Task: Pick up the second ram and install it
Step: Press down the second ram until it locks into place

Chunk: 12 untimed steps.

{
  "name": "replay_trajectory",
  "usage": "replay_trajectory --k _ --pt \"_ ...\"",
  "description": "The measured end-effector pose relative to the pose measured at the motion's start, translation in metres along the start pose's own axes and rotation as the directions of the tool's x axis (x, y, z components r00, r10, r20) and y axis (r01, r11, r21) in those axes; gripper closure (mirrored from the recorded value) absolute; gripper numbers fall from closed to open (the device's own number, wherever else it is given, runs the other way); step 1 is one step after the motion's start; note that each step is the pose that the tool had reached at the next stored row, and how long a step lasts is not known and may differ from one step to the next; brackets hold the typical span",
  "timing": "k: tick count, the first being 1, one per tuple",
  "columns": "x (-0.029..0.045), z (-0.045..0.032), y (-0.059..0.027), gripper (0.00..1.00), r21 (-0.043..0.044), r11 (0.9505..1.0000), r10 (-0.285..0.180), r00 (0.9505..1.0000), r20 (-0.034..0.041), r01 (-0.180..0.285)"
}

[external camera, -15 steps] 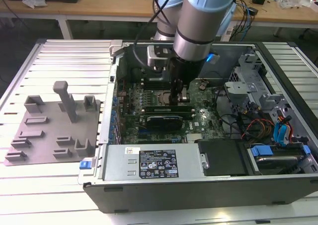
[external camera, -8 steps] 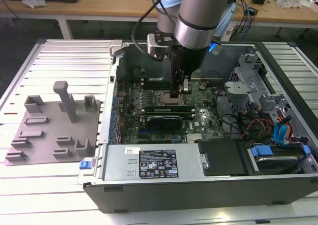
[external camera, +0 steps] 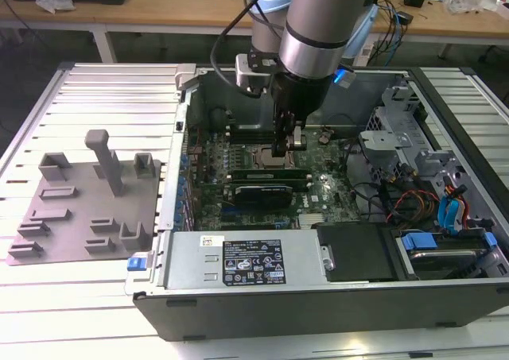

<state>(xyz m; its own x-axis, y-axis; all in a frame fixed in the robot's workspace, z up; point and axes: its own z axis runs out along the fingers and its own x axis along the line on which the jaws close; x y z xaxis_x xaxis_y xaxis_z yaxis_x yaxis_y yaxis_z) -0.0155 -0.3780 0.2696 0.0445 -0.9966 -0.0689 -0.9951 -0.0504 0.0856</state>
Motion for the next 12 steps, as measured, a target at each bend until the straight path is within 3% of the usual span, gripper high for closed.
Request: replay_trajectory --k 3,6,9,12 --pt "0.001 0.0088 -0.0088 0.92 -0.0008 1.0 0.0 1.0 0.0001 0.0" --pt "0.0034 0.024 -0.0369 0.92 -0.0018 1.0 0.0 1.0 0.0 0.0" --pt "0.0046 0.0351 -0.0429 0.92 -0.0033 1.0 0.0 1.0 -0.0006 0.0" --pt "0.0046 0.0377 -0.0437 0.92 -0.0027 1.0 0.0 1.0 0.0006 0.0"
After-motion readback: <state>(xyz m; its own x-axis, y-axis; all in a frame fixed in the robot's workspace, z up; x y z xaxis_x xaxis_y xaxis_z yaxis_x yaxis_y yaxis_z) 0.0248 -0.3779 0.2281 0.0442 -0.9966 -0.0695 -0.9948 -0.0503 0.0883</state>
